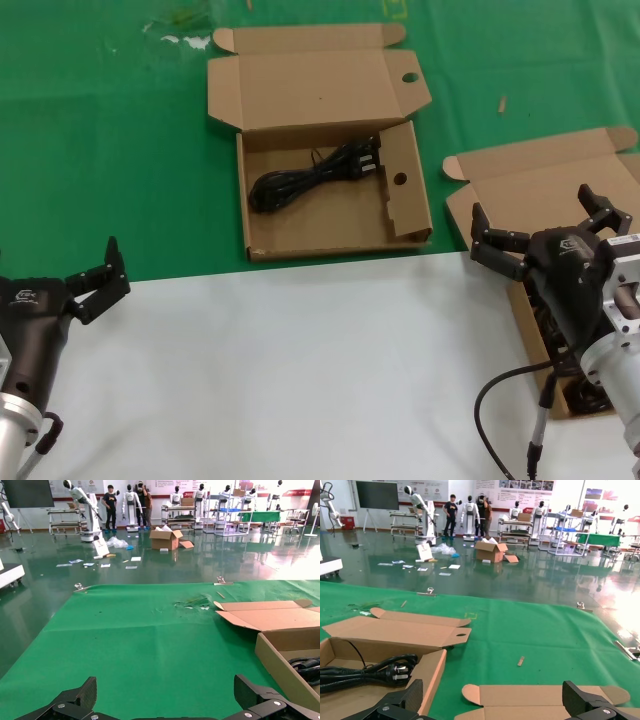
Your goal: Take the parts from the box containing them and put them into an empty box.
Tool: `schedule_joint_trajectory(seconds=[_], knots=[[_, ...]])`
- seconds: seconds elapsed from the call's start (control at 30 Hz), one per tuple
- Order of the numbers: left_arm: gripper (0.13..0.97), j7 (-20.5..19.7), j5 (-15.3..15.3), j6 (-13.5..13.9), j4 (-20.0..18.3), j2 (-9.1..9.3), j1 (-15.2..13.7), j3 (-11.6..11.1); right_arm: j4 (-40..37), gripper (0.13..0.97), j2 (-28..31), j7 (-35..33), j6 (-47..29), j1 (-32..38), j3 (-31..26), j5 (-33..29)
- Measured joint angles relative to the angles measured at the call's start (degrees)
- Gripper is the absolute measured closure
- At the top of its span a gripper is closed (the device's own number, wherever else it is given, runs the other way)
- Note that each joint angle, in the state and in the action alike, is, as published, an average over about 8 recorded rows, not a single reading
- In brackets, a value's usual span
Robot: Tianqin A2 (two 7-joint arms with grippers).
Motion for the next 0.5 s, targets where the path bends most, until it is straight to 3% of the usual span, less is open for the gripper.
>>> schedule_joint_trajectory(seconds=[0.5], knots=[[0.132, 0.0, 0.0, 0.0, 0.0, 0.00, 0.0, 0.0, 0.0, 0.129, 0.0, 0.0, 0.0, 0.0, 0.0, 0.0]])
